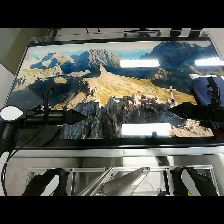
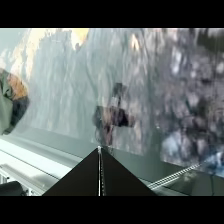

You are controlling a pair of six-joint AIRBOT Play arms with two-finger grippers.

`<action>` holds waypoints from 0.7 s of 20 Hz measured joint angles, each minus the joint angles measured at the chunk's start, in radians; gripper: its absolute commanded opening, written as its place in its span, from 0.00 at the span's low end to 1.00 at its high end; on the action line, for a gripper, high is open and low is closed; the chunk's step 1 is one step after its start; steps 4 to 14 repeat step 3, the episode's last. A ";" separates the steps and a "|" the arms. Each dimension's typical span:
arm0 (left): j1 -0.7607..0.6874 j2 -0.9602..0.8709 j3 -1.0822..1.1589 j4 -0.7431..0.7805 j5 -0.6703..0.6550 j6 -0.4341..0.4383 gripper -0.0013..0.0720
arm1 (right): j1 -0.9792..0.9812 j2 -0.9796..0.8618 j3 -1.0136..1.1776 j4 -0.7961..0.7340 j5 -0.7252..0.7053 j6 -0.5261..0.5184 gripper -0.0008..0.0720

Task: Fold the shirts.

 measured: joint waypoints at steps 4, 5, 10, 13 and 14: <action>0.000 0.000 0.000 0.000 0.008 0.000 0.03 | 0.000 0.000 0.000 0.000 0.000 0.000 0.04; 0.000 0.000 0.000 0.000 0.008 0.000 0.03 | 0.000 0.000 0.000 0.000 0.000 0.000 0.04; 0.000 0.000 0.000 0.000 0.008 0.000 0.03 | 0.000 0.000 0.000 0.000 0.000 0.000 0.04; 0.000 0.000 0.000 0.000 0.008 0.000 0.03 | 0.000 0.000 0.000 0.000 0.000 0.000 0.04; 0.000 0.000 0.000 0.000 0.008 0.000 0.03 | 0.000 0.000 0.000 0.000 0.000 0.000 0.04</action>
